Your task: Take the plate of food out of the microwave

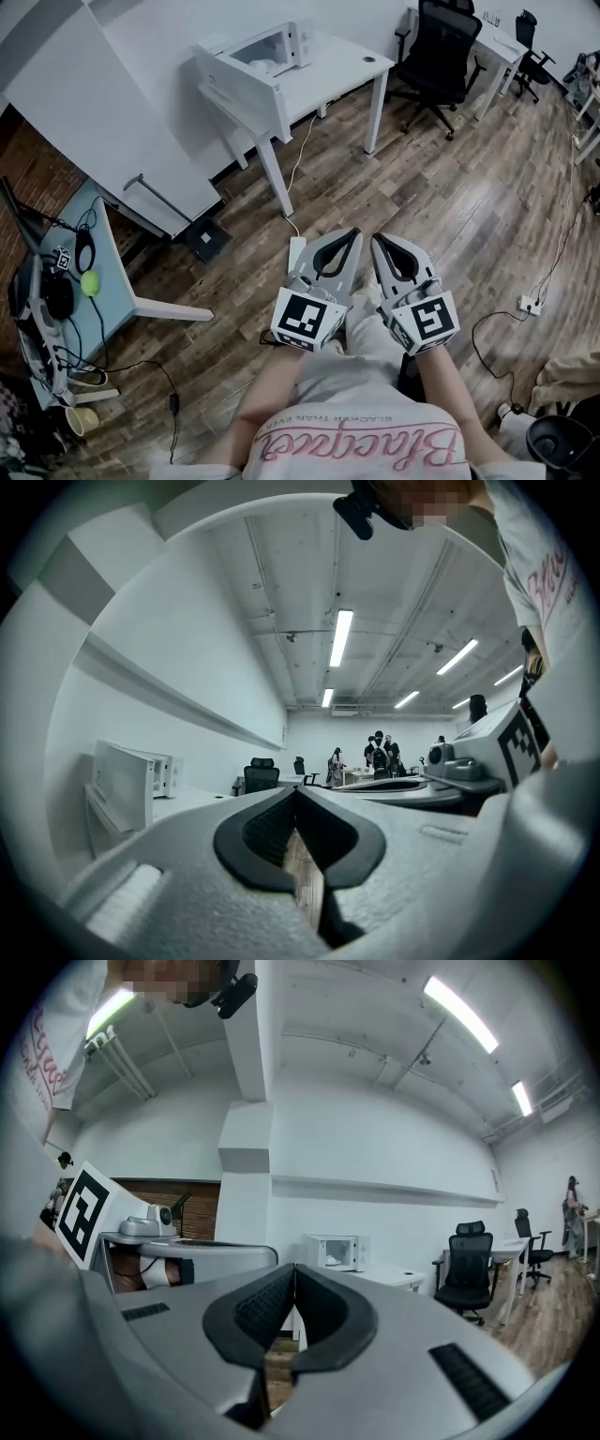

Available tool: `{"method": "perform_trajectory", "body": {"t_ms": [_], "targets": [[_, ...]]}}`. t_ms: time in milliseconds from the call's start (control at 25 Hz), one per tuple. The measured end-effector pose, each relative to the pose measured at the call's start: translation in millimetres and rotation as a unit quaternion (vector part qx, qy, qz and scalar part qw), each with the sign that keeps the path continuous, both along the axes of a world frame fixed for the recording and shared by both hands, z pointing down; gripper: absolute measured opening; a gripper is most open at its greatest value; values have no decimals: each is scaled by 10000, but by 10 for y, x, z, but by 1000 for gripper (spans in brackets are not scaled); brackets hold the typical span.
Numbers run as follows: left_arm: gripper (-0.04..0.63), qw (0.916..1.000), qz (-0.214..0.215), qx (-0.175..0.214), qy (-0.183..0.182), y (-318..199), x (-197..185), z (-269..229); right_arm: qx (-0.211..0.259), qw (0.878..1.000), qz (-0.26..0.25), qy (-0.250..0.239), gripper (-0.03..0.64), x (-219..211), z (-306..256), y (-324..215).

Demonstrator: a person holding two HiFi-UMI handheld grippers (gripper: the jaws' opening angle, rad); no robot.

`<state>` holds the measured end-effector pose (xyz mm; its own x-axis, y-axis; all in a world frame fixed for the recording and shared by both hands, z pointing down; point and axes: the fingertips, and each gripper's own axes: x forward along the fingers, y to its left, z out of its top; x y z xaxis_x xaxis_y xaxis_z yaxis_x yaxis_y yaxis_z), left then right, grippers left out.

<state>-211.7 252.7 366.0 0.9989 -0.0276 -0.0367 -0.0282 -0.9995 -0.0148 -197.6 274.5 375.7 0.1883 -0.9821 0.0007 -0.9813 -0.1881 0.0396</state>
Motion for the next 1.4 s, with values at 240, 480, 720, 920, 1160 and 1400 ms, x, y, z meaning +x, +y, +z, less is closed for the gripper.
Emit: {"method": "perform_trajectory", "body": {"t_ms": [240, 480, 720, 920, 1160, 1400], "targets": [[5, 9999, -159, 4, -2, -245, 255, 8, 21, 9999, -158, 20, 12, 242, -11, -286], [5, 9997, -228, 33, 62, -508, 661, -67, 52, 9998, -193, 2, 12, 638, -47, -520], [5, 9996, -286, 3, 31, -729, 1059, -35, -3, 9998, -194, -76, 12, 1050, 5, -710], [5, 9993, -372, -26, -33, -936, 1374, -3, 16, 9994, -324, -80, 11, 1357, 21, -939], [5, 9984, -545, -101, -94, -1188, 1825, 1, -124, 9983, -559, -108, 12, 1759, 48, -1185], [5, 9975, -697, -104, -110, -1393, 2319, -83, -45, 9967, -798, -138, 12, 2237, -90, -1454]]}}
